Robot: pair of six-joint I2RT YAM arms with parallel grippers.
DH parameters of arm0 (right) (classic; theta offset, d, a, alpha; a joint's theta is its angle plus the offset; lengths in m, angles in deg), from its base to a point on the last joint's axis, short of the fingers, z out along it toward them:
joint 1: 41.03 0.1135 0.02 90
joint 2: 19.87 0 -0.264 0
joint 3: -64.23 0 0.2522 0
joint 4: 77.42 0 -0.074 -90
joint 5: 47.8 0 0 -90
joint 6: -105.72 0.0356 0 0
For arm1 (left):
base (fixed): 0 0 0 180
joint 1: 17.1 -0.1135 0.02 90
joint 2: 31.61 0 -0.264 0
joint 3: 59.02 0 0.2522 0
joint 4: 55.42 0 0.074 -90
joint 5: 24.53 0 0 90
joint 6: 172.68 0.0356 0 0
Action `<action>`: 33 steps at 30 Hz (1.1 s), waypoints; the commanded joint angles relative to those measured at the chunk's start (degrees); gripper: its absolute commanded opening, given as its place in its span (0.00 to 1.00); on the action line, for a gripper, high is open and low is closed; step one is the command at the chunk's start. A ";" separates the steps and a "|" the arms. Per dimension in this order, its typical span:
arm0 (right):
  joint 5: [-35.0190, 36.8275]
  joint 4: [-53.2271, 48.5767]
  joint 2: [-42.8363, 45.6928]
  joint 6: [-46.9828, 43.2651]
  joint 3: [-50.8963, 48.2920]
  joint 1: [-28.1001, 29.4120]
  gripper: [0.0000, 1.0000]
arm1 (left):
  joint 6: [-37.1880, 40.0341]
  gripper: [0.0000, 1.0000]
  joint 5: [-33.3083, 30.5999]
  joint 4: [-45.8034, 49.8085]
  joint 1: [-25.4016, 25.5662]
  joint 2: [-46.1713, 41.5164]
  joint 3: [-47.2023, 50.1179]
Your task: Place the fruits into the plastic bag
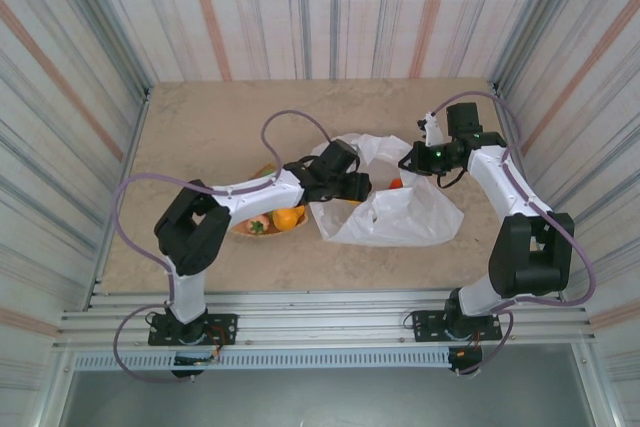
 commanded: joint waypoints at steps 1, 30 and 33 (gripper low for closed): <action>-1.09 0.23 -0.08 0.55 -0.05 0.35 0.00 | -1.40 0.69 -1.82 -3.91 0.18 2.46 -1.49; 0.03 0.45 -1.38 0.43 -0.78 0.61 0.00 | 2.18 0.93 3.96 -7.90 -0.98 -4.83 4.26; 0.28 0.28 -1.14 0.29 -0.80 0.48 0.00 | 2.86 0.93 4.01 -7.10 -1.70 -7.71 6.09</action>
